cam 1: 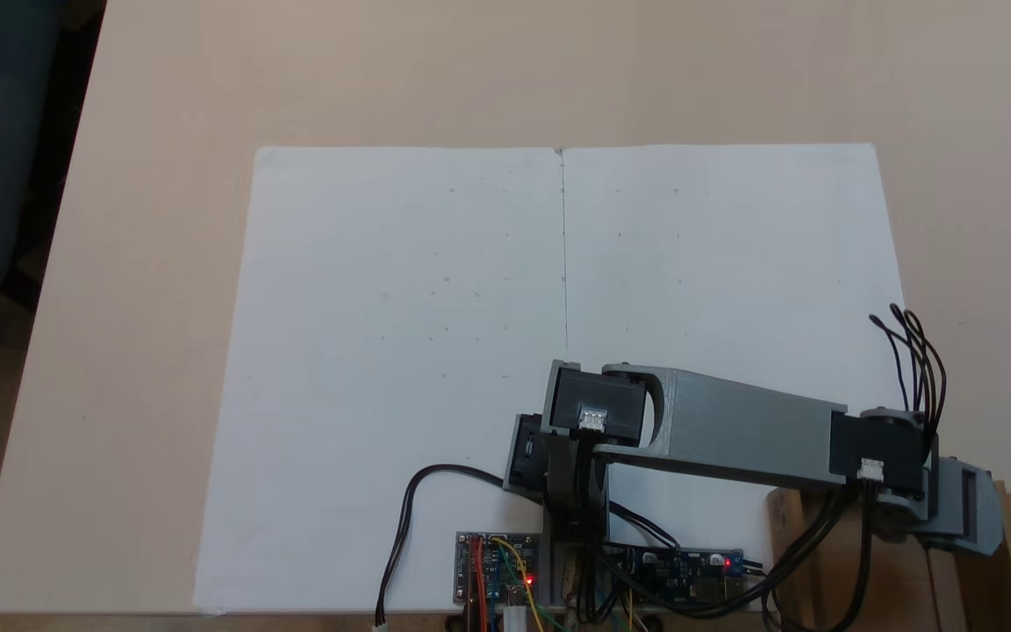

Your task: Grasp a green dice and put it in the bin.

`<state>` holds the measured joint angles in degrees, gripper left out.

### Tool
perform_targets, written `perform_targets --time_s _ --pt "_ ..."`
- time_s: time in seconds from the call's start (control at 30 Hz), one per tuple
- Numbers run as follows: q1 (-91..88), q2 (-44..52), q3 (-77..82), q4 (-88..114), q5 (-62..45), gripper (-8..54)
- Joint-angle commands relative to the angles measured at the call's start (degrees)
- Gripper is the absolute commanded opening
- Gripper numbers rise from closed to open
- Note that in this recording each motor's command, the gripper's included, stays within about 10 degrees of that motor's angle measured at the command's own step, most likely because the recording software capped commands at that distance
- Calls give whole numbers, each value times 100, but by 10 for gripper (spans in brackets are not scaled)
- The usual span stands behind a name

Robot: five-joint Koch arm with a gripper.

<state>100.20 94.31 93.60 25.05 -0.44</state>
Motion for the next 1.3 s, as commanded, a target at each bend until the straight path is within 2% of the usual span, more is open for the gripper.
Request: perform_targets --time_s 0.0,0.33,0.4,0.43,0.5,0.8,1.03,1.27 --pt "220 114 -26 9 -633 118" --pt "360 88 589 0 -1011 118" --pt "369 62 598 26 -1002 286" --pt "396 53 598 26 -1002 331" --pt "413 53 598 18 -1002 375" --pt "404 88 571 -97 -940 376" --pt "-88 316 79 -272 308 376" --pt "-1872 589 -343 -677 1002 377"
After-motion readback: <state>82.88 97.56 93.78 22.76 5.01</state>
